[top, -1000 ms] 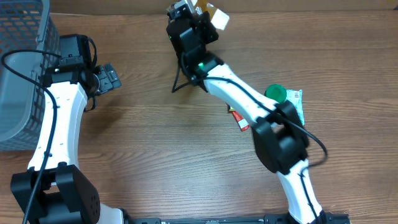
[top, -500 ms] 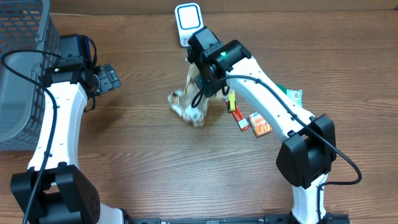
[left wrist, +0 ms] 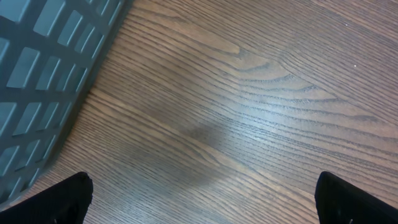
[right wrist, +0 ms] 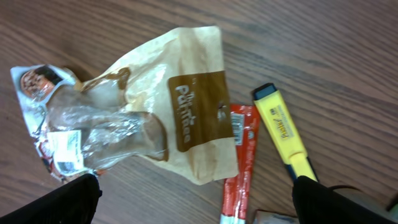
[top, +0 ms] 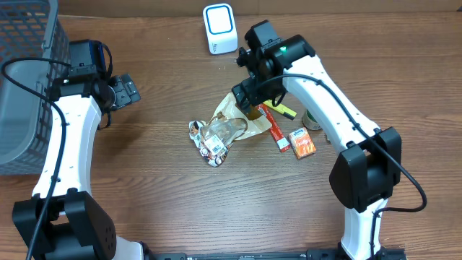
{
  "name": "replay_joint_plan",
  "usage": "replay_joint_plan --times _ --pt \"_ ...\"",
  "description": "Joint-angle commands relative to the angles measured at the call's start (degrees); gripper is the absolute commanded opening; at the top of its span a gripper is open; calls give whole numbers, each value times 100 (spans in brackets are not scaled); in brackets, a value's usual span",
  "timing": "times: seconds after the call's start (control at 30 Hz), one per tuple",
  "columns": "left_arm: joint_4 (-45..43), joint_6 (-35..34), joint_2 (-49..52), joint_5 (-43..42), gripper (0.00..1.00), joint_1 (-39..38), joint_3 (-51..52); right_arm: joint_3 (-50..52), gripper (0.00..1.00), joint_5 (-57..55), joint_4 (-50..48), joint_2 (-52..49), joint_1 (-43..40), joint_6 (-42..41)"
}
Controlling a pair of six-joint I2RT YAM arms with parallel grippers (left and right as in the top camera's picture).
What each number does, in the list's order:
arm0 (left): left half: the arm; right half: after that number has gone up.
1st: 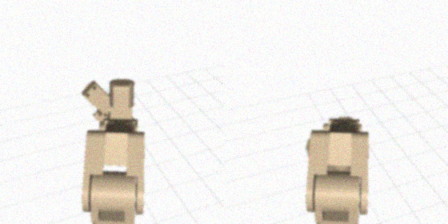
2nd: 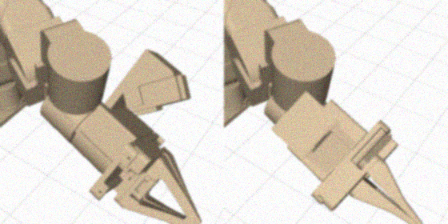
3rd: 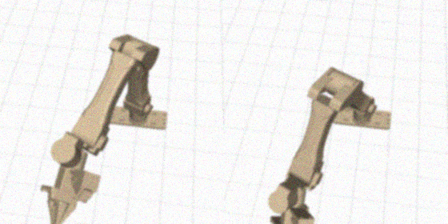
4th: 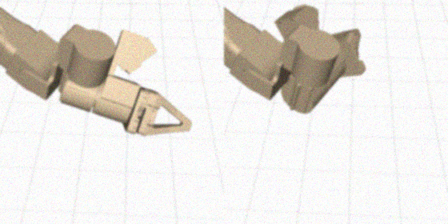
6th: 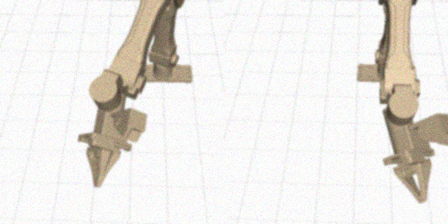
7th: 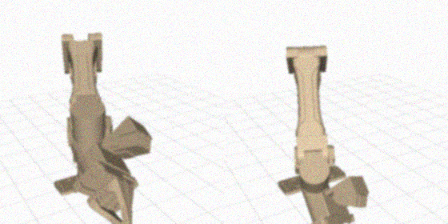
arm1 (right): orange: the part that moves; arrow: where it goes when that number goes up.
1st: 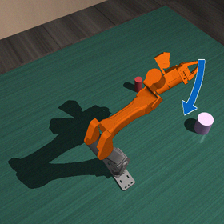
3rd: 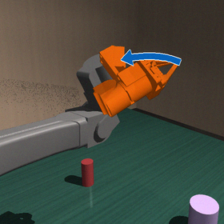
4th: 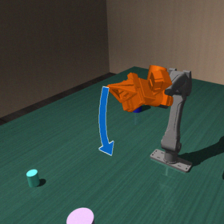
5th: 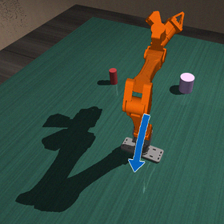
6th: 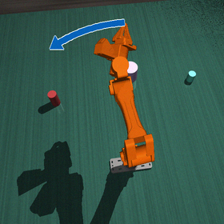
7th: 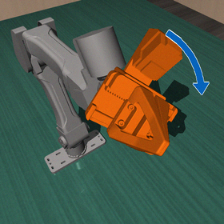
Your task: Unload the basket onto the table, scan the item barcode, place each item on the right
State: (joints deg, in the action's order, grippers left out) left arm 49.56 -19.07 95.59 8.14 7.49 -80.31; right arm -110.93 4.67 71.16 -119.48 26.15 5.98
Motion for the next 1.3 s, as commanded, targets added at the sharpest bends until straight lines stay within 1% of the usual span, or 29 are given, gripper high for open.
replay_joint_plan --times 0.0,0.83,0.93,1.27 --pt "-9 109 -76 -28 100 -37 -81 -39 100 98 -42 22 -42 -42" --pt "-9 109 -76 -28 100 -39 -81 -39 100 101 -55 20 -39 -42" --pt "-9 109 -76 -28 100 -37 -81 -39 100 101 -55 195 -39 -42" --pt "-9 109 -76 -28 100 -39 -81 -39 100 98 -55 1314 -46 -42"
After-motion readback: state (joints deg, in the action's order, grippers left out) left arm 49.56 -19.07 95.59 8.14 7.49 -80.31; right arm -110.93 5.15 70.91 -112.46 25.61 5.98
